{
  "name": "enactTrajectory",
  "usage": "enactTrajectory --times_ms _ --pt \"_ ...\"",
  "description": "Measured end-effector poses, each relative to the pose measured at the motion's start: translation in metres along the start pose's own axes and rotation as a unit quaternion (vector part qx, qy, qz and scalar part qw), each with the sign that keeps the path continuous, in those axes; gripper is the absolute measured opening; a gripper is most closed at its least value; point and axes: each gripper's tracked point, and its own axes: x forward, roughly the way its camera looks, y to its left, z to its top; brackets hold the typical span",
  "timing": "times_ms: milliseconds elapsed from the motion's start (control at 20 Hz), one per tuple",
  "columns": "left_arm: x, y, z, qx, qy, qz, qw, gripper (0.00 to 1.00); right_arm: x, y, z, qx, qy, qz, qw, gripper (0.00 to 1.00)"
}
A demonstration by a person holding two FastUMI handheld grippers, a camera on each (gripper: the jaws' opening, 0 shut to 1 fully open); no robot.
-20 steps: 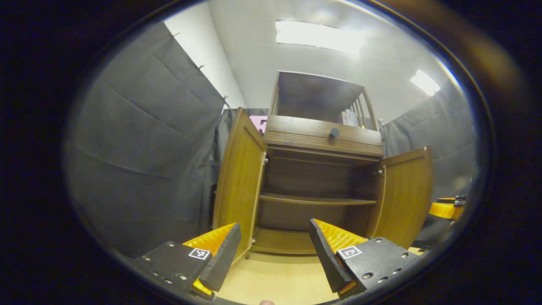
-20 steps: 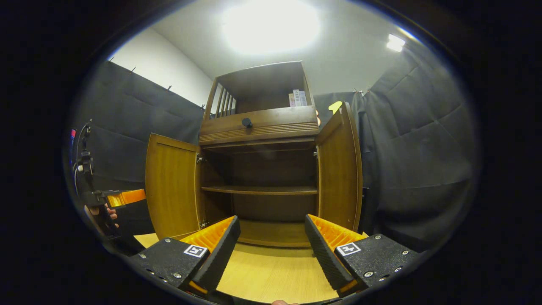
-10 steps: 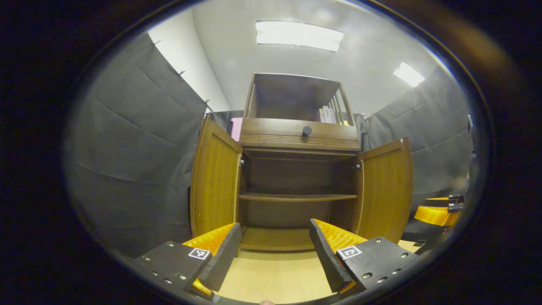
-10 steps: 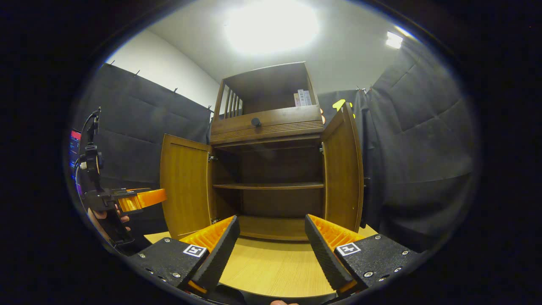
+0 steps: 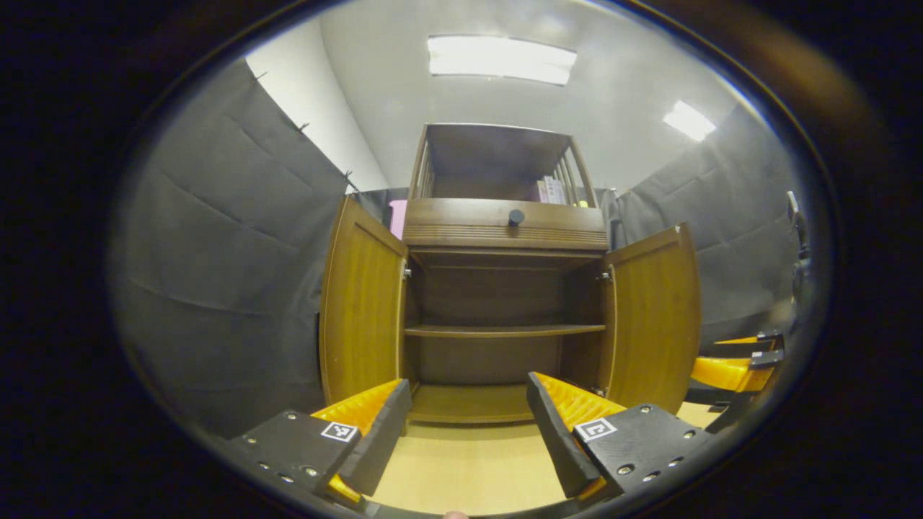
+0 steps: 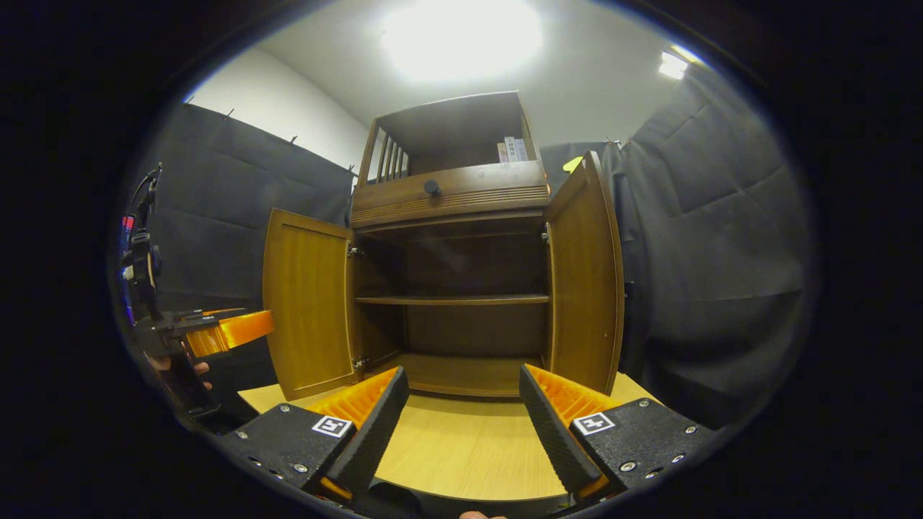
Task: Open the right door of the double-door shoe cabinet with the right hand, and open the left door with the left hand.
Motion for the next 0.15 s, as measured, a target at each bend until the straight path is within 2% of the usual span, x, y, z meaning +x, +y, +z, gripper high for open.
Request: enactTrajectory --times_ms 150 --pt "0.003 0.0 0.0 0.008 -0.004 0.011 1.0 0.92 -0.005 0.017 0.012 0.006 -0.028 0.022 0.999 0.95"
